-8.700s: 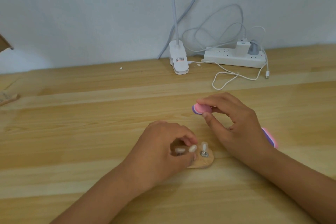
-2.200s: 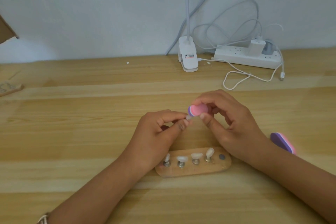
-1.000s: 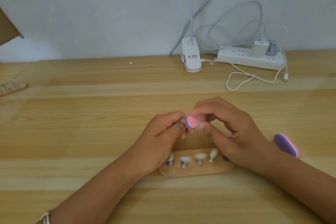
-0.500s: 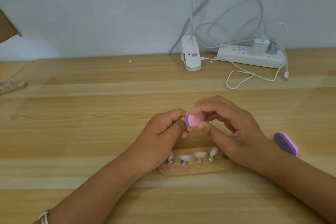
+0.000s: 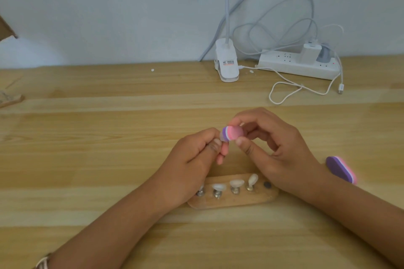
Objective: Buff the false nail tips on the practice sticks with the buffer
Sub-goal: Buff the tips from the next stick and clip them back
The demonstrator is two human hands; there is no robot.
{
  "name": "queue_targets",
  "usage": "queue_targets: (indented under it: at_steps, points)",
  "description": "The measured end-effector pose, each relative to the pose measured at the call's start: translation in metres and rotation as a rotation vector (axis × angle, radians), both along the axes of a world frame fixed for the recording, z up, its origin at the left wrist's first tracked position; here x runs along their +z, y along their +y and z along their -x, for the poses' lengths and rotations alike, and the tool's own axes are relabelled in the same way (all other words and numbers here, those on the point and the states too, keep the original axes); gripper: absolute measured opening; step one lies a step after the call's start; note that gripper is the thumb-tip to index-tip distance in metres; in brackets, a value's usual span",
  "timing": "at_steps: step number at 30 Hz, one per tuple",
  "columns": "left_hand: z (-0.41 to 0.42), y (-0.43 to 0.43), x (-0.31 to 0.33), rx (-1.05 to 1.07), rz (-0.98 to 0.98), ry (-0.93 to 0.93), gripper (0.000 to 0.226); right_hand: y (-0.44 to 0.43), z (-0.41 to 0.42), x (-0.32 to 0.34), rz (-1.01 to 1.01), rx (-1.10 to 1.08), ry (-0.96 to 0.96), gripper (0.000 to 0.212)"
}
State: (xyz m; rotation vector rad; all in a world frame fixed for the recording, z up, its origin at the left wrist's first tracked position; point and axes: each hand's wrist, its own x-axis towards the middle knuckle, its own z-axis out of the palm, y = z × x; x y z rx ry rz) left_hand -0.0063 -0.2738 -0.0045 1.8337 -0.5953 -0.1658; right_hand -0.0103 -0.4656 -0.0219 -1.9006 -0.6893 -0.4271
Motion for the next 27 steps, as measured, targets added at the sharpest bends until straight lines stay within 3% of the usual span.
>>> queue_targets:
  at_steps: [3,7,11,27]
  points:
    - [0.0004,-0.0006,0.0021,0.011,-0.022,-0.007,0.032,0.0006,0.0021,0.0003,0.058,0.061,-0.053,0.023]
    - [-0.0018,0.001,0.0034,0.006,-0.003,0.076,0.033,0.0,-0.0005,0.0024,0.011,-0.04,-0.003,0.026]
    - [-0.0023,0.0007,0.0051,-0.023,-0.016,0.043,0.034,0.0004,0.0018,0.0026,0.071,0.057,-0.051,0.022]
    - [-0.0026,0.0035,0.0026,-0.037,-0.02,0.117,0.029,-0.0011,0.001,0.0029,0.075,-0.048,-0.106,0.025]
